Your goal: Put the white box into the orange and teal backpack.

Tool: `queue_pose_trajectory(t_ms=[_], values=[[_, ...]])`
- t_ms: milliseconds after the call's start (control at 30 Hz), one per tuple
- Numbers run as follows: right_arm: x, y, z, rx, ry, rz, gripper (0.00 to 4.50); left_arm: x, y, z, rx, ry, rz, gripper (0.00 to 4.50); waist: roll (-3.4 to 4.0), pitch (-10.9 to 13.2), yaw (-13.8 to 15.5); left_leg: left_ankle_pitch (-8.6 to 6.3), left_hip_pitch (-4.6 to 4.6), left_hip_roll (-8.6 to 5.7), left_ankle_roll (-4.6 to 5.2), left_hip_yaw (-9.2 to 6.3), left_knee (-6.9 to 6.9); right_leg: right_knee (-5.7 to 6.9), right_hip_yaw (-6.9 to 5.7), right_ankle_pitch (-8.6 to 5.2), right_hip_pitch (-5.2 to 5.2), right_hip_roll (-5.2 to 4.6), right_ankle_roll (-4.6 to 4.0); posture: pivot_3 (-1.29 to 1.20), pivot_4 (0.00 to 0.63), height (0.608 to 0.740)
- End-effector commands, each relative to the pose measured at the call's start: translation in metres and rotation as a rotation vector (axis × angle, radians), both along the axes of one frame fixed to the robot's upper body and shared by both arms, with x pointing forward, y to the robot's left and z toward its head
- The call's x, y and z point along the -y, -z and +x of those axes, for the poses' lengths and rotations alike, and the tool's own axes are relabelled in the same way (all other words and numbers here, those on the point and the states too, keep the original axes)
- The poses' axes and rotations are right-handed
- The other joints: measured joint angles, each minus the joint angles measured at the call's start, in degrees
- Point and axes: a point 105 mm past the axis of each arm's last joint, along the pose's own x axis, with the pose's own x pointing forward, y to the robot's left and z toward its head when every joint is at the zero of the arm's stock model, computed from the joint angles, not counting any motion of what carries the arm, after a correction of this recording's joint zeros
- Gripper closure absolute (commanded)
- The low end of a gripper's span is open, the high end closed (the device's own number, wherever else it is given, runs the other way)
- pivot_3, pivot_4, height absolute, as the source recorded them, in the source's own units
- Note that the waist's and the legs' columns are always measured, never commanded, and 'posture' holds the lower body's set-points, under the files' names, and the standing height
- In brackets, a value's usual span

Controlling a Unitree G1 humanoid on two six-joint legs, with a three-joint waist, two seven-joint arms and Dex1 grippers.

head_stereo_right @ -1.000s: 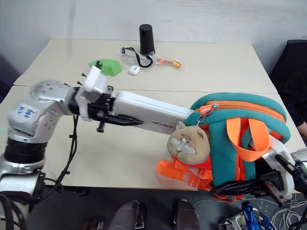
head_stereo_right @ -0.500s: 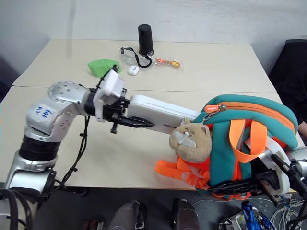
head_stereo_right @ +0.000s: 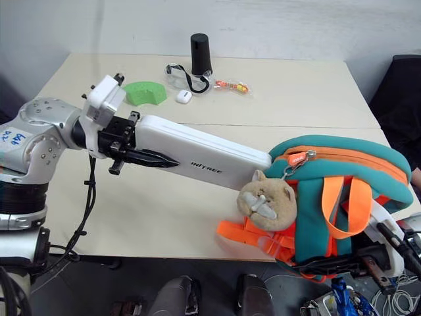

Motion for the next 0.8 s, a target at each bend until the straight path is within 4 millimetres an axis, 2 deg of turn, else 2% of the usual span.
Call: queue_pose_trajectory(t_ms=[33, 400, 600, 800], values=[[-0.003, -0.004, -0.009, 0.007, -0.066, -0.011, 4.48, 0.014, 0.0, -0.005, 0.079, 0.05, 0.007, 3.16, 0.0, 0.0, 0.0, 0.0, 0.0, 0.0, 0.0, 0.0, 0.0, 0.0, 0.0, 0.0, 0.0, 0.0, 0.0, 0.0, 0.15, 0.74], [-0.004, 0.001, -0.013, 0.0, -0.088, -0.035, 4.48, 0.047, 0.005, -0.004, 0.093, 0.156, -0.012, 3.16, 0.0, 0.0, 0.25, 0.01, 0.0, -0.03, 0.02, 0.0, 0.01, 0.0, -0.02, 0.0, 0.02, 0.04, 0.01, 0.0, 0.15, 0.74], [-0.006, 0.003, -0.013, 0.002, -0.098, -0.037, 4.48, 0.074, 0.018, 0.001, 0.176, 0.135, -0.021, 3.16, -0.01, 0.0, 0.53, 0.02, -0.01, -0.08, 0.06, -0.01, 0.02, -0.03, -0.01, 0.03, 0.03, 0.01, 0.05, 0.0, 0.15, 0.74], [-0.009, 0.004, -0.014, 0.003, -0.103, -0.029, 4.48, 0.094, 0.028, -0.003, 0.197, 0.091, -0.065, 3.16, -0.01, 0.0, 0.91, 0.03, 0.0, -0.09, 0.11, -0.01, 0.06, -0.02, 0.0, 0.05, 0.07, -0.05, 0.09, 0.0, 0.15, 0.74]])
